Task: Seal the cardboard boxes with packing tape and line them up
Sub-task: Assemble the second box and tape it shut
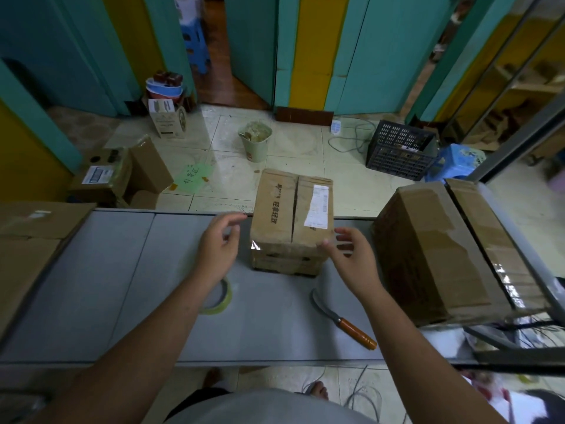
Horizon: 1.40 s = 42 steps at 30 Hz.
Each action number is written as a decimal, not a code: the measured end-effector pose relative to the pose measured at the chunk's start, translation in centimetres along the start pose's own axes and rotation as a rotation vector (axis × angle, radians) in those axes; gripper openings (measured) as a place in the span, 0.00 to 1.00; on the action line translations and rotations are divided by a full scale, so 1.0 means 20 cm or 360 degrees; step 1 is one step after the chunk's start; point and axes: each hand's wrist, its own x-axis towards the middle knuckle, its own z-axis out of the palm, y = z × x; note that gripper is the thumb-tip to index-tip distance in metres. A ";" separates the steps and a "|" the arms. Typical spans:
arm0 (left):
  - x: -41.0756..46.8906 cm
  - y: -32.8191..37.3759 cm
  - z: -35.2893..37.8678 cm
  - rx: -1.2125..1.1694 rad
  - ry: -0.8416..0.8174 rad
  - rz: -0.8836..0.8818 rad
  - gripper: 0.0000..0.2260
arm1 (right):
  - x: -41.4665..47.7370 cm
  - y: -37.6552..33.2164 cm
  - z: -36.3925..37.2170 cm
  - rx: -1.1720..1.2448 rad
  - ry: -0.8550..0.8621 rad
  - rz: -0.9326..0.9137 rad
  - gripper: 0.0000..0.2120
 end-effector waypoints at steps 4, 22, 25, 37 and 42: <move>0.03 0.11 0.02 0.0352 -0.0374 0.0503 0.11 | 0.05 -0.06 -0.02 -0.0498 -0.0114 -0.0672 0.15; 0.07 0.03 0.03 0.0582 -0.0589 0.0953 0.14 | 0.07 0.00 -0.03 -0.0530 -0.0305 -0.1153 0.15; 0.05 0.00 0.03 0.0553 -0.0605 0.0954 0.20 | 0.05 0.04 -0.04 -0.0526 -0.0330 -0.1167 0.20; -0.04 0.00 -0.05 0.0382 -0.0313 0.0593 0.18 | -0.07 0.17 -0.05 -0.0488 0.0131 -0.0751 0.17; -0.07 0.01 -0.08 0.0329 -0.0168 0.0379 0.22 | -0.11 0.17 -0.01 -0.0336 0.0123 -0.0525 0.15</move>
